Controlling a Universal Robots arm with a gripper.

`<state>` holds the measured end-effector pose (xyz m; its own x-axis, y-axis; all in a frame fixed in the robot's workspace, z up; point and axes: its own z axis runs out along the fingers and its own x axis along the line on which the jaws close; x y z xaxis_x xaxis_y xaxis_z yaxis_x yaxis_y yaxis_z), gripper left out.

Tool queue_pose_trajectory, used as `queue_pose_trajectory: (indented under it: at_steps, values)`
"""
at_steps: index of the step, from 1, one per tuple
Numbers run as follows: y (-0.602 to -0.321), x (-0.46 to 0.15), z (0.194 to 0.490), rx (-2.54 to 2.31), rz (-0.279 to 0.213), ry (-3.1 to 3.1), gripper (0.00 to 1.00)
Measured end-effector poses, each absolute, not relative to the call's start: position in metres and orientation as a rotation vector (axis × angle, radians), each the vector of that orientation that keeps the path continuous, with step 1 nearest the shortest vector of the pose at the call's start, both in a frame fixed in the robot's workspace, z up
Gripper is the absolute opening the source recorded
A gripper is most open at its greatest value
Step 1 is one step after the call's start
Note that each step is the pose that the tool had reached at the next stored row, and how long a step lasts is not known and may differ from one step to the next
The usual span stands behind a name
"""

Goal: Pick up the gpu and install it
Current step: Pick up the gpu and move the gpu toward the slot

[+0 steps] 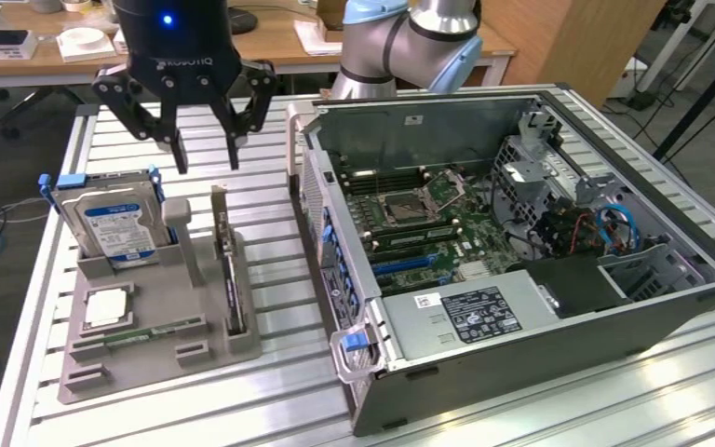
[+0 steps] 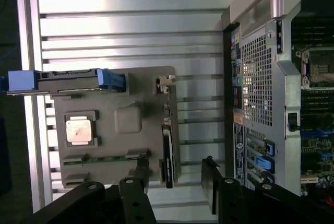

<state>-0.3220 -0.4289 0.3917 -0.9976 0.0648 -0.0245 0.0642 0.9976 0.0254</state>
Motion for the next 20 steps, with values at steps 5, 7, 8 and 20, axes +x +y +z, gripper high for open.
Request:
queue_pose_trajectory:
  at_steps: [5, 7, 8, 20]
  values:
    - [-0.4322, -0.3219, 0.3917, 0.101, 0.032, 3.114, 0.53]
    - [-0.4333, -0.3219, 0.3917, 0.101, 0.031, 3.114, 0.53]
    - [-0.4333, -0.3219, 0.3916, 0.101, 0.031, 3.114, 0.53]
    - [-0.4334, -0.3208, 0.3871, 0.1, 0.031, 3.114, 0.53]
